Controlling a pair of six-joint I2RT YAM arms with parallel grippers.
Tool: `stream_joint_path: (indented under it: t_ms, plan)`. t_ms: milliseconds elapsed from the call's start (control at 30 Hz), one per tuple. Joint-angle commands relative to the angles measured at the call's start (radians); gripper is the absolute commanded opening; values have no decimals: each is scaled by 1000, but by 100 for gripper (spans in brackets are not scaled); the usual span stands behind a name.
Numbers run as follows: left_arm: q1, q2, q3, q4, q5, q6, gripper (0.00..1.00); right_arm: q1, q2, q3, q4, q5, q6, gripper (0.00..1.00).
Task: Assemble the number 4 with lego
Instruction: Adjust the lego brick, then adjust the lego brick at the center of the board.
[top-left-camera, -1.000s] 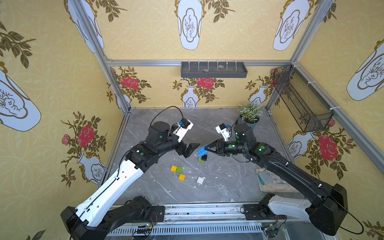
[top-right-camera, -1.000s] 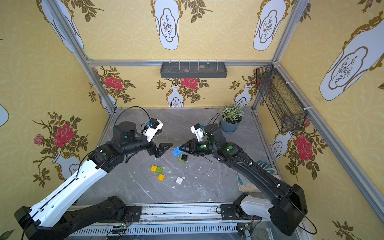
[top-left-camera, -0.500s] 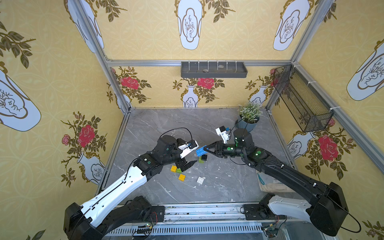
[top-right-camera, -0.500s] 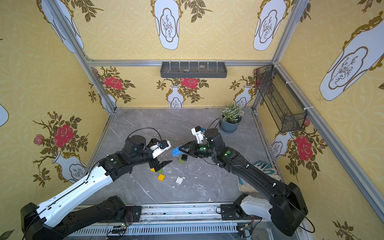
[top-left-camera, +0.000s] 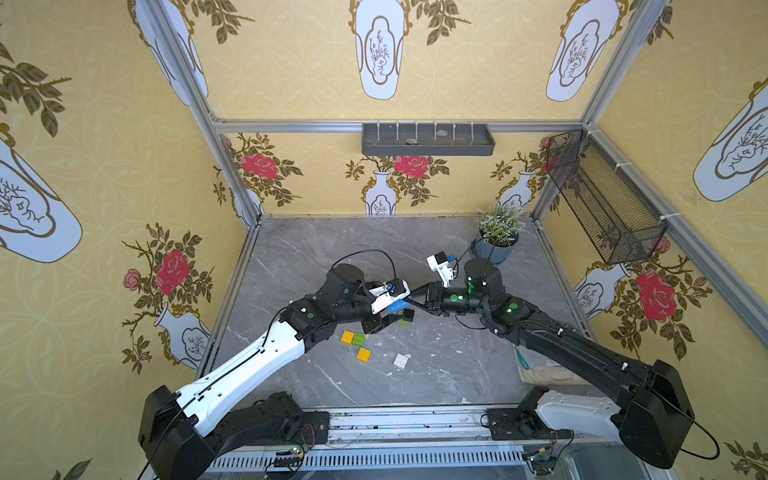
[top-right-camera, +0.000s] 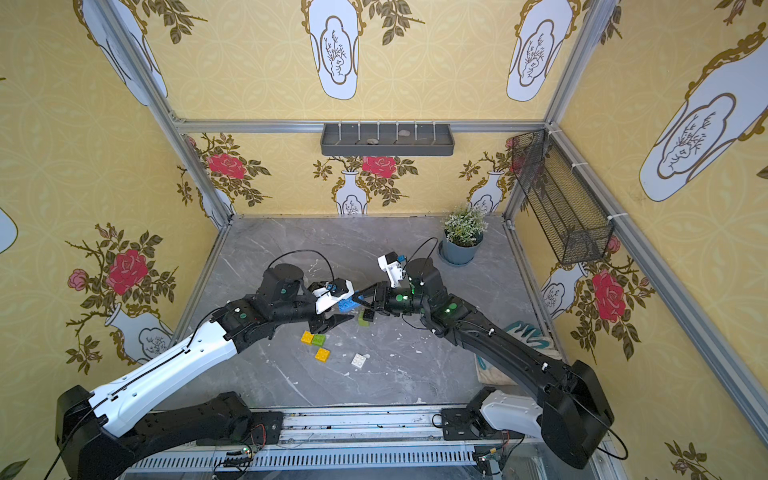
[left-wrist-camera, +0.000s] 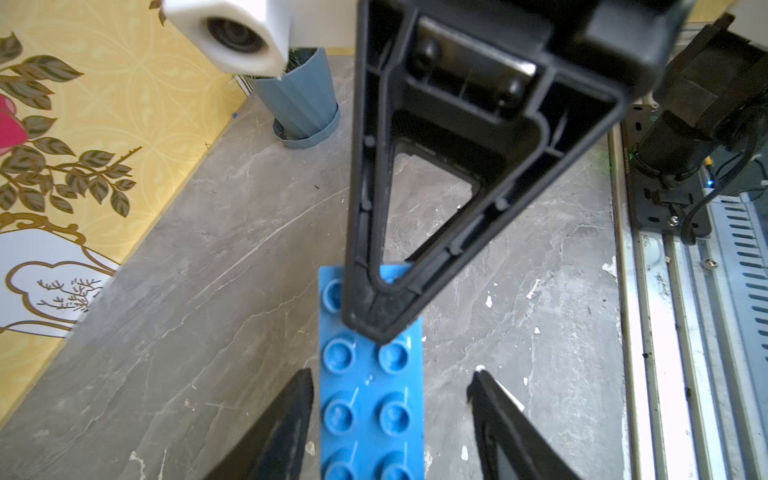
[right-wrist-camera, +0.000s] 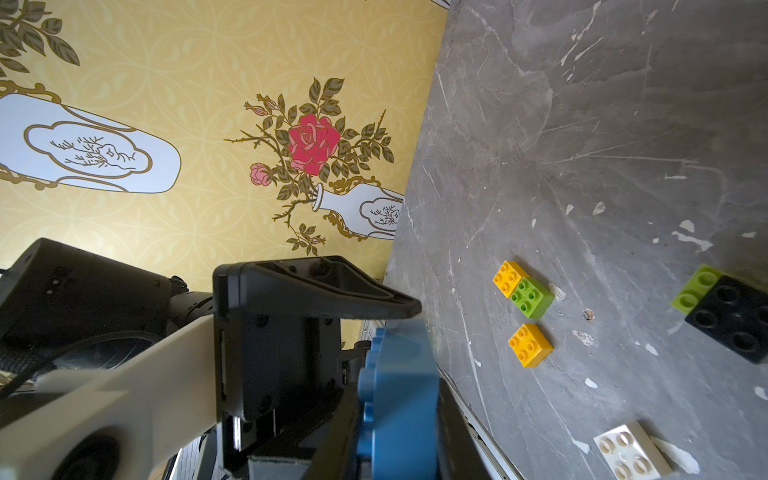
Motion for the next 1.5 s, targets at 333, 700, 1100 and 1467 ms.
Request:
stream_joint_path:
  t_ms: [333,700,1100,1467]
  plan:
    - [0,30,11,-25,43,-6,14,8,-29,-5,38,-5,-12,17]
    - [83,105,47,-30,-8,-6,0,27,-223,-209,-343,561,-1,78]
    - [189,315,137,-74,-20,-101,0,170,149,-376,296,440,77,0]
    - [231,340,102,-58,31,-107,0,156,370,-408,626,456,124,0]
